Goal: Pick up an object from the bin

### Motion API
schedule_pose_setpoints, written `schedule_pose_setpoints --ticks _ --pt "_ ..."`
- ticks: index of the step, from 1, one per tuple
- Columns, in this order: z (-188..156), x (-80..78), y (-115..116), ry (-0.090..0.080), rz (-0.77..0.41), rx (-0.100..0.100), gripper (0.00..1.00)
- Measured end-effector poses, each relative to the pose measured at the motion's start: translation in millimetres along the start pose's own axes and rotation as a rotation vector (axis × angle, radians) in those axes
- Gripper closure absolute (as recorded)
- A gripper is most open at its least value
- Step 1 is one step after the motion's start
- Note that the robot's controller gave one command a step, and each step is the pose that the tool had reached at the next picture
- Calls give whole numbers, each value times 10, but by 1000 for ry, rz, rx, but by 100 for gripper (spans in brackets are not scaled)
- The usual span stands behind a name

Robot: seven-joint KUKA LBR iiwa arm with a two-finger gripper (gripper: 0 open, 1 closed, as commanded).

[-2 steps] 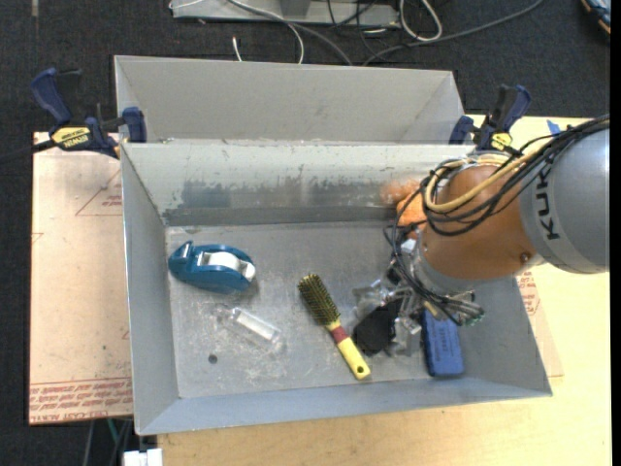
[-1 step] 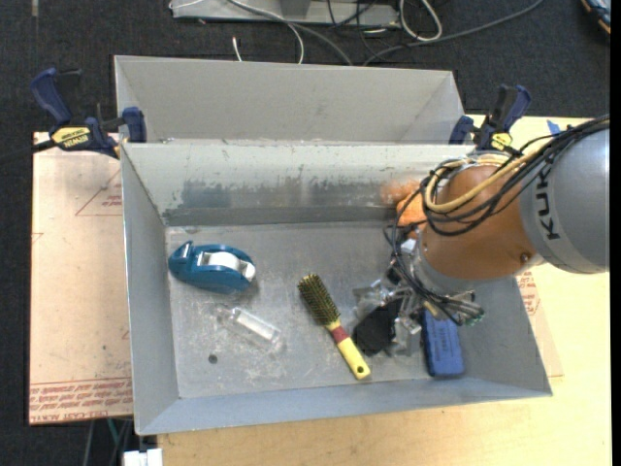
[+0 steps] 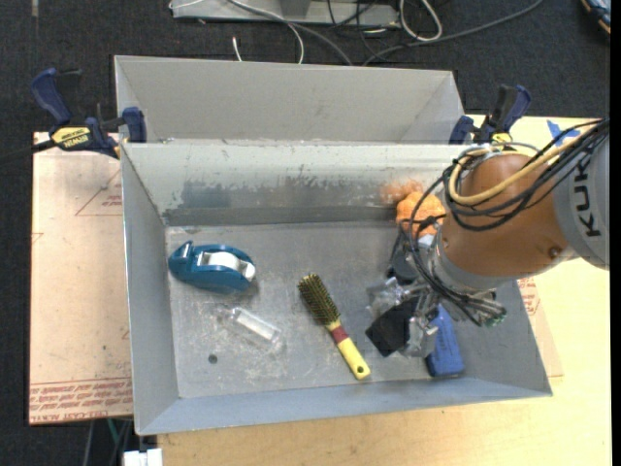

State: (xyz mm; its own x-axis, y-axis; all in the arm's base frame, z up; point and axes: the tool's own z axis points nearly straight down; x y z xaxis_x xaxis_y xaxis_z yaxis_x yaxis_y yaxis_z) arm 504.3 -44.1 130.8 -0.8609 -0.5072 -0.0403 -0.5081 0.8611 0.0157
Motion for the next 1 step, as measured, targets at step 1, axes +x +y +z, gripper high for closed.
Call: schedule_pose_setpoints --ticks 1 --pt "-374 -64 87 1 -2 0 100"
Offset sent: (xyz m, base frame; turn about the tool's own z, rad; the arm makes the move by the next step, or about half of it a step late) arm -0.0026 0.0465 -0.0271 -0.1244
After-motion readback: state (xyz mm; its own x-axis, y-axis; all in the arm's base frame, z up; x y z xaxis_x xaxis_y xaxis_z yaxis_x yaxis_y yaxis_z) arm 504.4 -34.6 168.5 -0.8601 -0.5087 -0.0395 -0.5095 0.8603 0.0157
